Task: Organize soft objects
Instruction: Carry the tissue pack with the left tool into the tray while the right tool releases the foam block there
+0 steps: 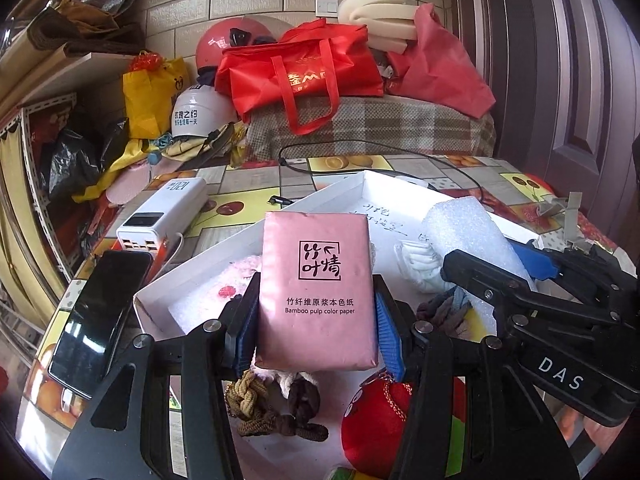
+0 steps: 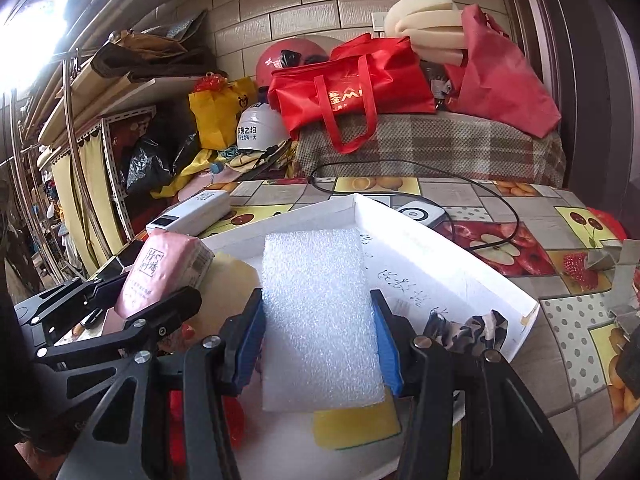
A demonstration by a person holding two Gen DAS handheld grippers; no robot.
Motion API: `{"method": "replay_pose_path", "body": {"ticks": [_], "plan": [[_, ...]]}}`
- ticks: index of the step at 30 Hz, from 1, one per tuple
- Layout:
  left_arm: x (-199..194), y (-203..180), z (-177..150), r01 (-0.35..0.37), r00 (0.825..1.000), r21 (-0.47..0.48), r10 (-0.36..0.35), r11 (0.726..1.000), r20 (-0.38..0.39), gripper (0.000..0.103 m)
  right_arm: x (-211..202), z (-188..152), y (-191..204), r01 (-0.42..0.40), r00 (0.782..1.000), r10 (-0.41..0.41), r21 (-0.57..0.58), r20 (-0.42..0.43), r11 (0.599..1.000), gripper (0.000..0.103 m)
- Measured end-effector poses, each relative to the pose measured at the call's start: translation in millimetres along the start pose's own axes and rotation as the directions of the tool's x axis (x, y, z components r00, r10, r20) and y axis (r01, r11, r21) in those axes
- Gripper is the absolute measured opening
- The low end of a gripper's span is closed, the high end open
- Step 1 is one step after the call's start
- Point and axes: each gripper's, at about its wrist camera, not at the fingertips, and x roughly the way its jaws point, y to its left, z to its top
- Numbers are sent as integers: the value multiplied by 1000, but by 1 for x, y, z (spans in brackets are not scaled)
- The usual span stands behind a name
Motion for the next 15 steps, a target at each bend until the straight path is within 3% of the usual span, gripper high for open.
{"method": "replay_pose_path", "body": {"ticks": [9,12,13,15], "plan": [[0,-1,1,-40,999,-2,40,999,2,52,0,0,3,28,1000,-28,-14,1,1000,51],[-6,5,0,-152,988,-48,153,987,26,77,0,1,4,44,999,-44,-19,2,999,53],[-8,12,-2,-167,985,-86,170,982,30,88,0,1,3,46,999,-46,-13,3,999,59],[-10,25,-3,-167,984,-148,173,975,32,98,-2,1,-3,60,998,-60,20,13,998,84]]}}
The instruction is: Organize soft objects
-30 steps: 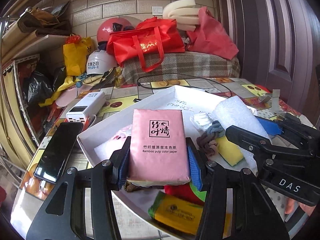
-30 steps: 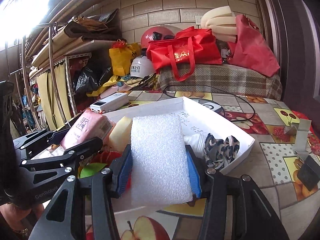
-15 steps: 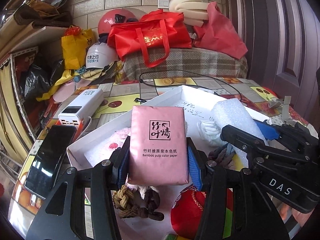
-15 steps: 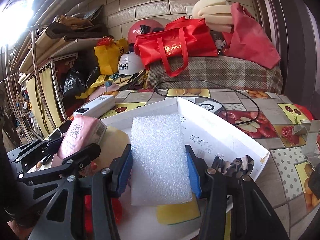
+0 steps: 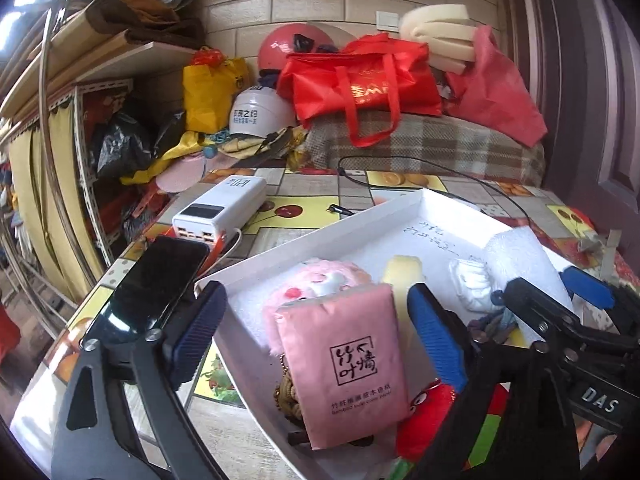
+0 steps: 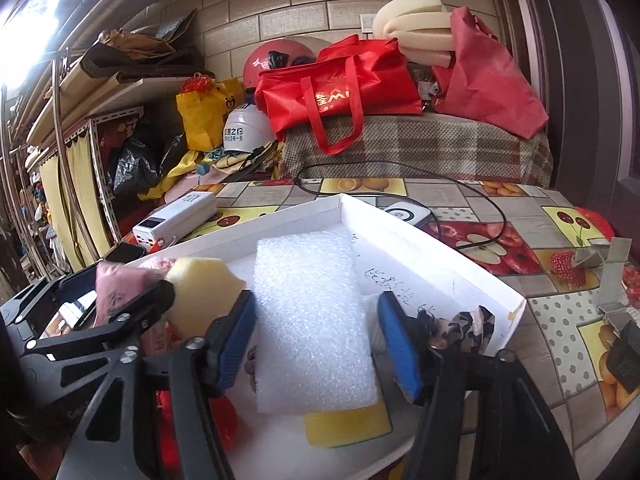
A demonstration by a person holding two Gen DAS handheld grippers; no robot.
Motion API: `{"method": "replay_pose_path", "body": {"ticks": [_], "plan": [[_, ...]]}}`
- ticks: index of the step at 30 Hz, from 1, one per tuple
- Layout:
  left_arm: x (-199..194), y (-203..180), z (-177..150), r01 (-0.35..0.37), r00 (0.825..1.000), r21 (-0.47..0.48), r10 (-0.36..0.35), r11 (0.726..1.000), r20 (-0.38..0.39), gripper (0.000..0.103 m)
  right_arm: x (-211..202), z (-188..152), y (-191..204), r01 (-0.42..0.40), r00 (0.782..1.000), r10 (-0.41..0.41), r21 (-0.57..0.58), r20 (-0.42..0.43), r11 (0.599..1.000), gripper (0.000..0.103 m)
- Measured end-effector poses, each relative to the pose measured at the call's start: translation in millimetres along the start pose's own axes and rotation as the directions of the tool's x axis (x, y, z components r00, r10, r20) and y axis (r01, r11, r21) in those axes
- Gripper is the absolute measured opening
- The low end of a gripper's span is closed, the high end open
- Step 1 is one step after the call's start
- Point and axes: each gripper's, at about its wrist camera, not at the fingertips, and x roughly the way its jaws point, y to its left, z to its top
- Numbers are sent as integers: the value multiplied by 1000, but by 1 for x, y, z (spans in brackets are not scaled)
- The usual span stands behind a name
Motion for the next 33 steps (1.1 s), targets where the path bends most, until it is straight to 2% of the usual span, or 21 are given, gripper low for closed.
{"method": "replay_pose_path", "body": {"ticks": [1,2,12,15,18,23,33], "plan": [[0,3,0,3,1000,-9,-3,1000,-1,103,-1,0,-3,2,1000,-2,16,5,1000,101],[-1,2,-1,-3,1000,-5,3,1000,3,103,-3,0,-5,-1,1000,1,26,15,1000,103],[-19,1,-3,-44,995,-6,44,999,92,103,-16,-2,1,9,996,-9,-4,93,1000,103],[-23,2,-5,-34,996,-15,36,999,82,103,-27,-4,6,15,989,-11,-26,148,1000,103],[-34,-3,-9,-22,995,10,21,1000,96,103,-36,-7,7,25,987,-17,-47,161,999,103],[-61,-17,-24,-9,991,59,1,998,136,103,-58,-17,-4,37,986,-27,-63,163,997,103],[-98,-12,-45,34,992,-19,-31,999,120,103,-115,-44,-54,59,984,-60,13,169,998,103]]}}
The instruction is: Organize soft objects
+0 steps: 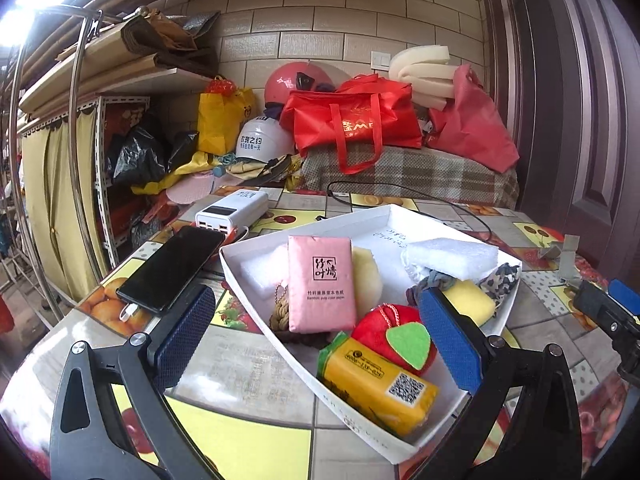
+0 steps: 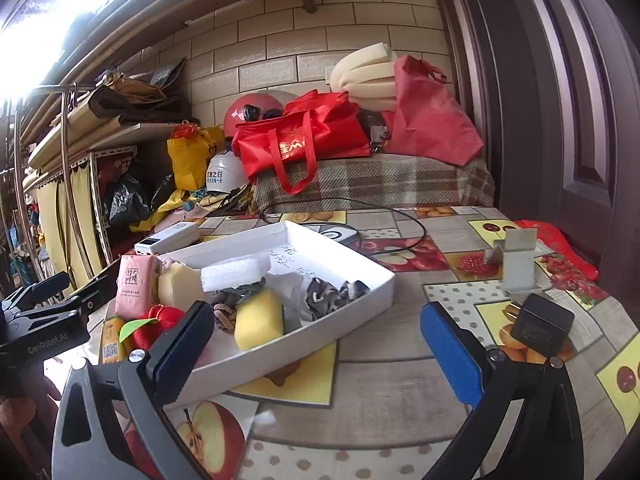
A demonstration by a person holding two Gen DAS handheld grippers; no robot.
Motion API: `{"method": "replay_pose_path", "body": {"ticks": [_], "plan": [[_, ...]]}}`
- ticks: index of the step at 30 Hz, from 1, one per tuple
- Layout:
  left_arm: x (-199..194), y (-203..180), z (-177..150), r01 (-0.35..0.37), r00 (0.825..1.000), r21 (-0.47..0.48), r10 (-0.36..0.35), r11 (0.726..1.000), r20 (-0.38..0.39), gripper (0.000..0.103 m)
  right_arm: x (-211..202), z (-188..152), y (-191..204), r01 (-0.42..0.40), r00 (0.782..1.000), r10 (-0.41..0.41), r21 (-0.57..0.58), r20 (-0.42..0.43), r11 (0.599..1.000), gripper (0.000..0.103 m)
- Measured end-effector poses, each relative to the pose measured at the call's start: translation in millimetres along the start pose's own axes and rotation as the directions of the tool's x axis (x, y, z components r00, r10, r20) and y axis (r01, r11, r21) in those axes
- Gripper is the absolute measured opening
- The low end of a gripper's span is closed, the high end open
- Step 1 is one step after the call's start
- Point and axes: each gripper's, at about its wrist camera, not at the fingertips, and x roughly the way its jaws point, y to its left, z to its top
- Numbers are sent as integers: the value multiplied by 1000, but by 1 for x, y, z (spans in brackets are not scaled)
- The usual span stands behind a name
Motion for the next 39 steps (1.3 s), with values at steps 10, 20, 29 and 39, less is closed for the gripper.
{"method": "replay_pose_path", "body": {"ticks": [10,20,29,39], "plan": [[-49,-42,-21,108,994,76,-106,991,-23,103,-105,-21,-32,112,986,-114,23,121,993,103],[-75,-74,-37,102,992,116,-93,988,-82,103,-159,-32,-76,157,971,-195,246,138,956,103],[-79,-80,-42,77,993,135,-64,988,-100,103,-151,-43,-65,248,968,-248,188,-23,950,103],[-80,-79,-43,95,992,136,-82,986,-100,103,-159,-49,-85,244,968,-250,284,-19,927,103]]}}
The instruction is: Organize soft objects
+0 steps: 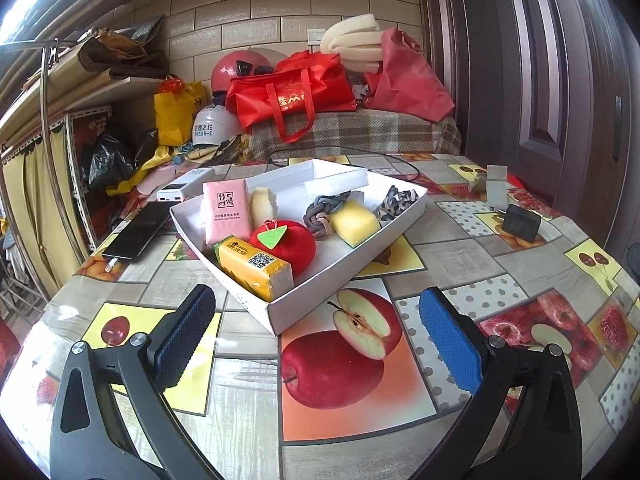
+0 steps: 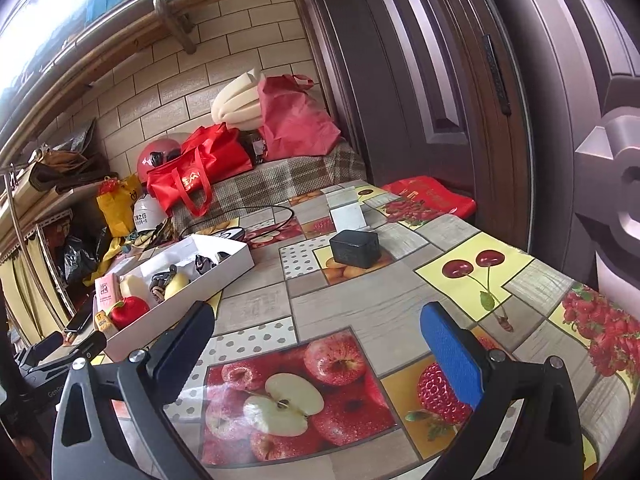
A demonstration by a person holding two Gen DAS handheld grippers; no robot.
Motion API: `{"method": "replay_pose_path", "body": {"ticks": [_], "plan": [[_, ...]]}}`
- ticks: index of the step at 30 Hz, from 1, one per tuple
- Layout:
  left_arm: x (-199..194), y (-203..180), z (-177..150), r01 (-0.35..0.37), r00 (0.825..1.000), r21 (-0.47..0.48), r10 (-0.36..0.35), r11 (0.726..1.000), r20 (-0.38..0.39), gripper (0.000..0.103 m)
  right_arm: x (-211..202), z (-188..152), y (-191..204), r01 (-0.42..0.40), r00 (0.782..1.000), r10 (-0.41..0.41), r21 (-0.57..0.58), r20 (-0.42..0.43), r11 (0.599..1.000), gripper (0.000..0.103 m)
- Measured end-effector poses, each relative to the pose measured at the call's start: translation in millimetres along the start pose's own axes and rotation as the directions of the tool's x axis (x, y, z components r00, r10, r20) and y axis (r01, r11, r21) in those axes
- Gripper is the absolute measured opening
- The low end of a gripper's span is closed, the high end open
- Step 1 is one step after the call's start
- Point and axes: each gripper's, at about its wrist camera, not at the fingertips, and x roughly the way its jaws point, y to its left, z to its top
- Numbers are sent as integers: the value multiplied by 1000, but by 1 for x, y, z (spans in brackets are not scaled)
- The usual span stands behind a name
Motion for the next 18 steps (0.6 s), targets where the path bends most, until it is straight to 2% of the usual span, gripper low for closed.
{"method": "replay_pose_path", "body": {"ticks": [4,10,18], "plan": [[-2,1,0,0,1000,-4,0,1000,8,103,0,0,-3,-4,1000,4,18,-5,1000,103],[-1,-3,0,-55,998,28,54,998,12,103,-11,-1,10,11,998,-9,-44,55,999,103],[-11,-11,1,-12,999,79,8,997,52,103,-18,-2,23,23,995,-12,-112,99,993,103]]}}
